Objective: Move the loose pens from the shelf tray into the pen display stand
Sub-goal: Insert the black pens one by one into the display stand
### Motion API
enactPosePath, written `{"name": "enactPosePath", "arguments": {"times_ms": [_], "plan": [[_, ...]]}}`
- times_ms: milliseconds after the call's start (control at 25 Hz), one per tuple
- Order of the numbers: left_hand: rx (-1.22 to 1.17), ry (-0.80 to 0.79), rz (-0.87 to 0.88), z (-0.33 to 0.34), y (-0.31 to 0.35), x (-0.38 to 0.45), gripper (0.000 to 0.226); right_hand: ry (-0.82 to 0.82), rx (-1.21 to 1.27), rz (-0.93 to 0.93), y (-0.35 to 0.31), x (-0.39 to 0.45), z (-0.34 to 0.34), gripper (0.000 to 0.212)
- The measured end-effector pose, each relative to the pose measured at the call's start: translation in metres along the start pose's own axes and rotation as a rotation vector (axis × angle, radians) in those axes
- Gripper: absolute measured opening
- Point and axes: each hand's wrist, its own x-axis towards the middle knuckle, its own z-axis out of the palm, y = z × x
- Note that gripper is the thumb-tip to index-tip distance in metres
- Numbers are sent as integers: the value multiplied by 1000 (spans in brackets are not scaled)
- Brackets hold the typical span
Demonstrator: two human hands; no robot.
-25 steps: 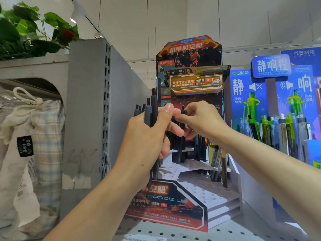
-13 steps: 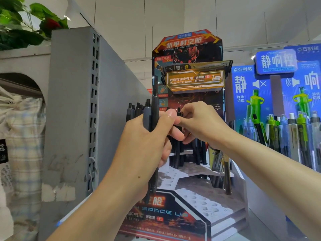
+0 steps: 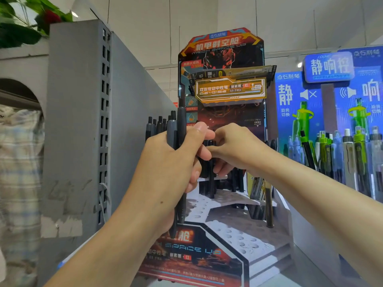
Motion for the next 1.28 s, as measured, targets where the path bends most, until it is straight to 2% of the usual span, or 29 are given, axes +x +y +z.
{"name": "enactPosePath", "arguments": {"times_ms": [280,440,760,1040,1280], "plan": [[5,18,-28,0,1,-1,34,-104,23,92,3,-4,3,29],[2,10,-28,-1,1,-1,37,-108,23,101,3,-4,1,30],[-16,9,48,1,5,-2,26,-67,-25,49,2,-7,0,28],[-66,53,4,6,8,1,20,-105,-75,77,3,-6,2,29],[2,17,58,5,8,3,19,-86,-126,60,-5,-15,-5,36]]}}
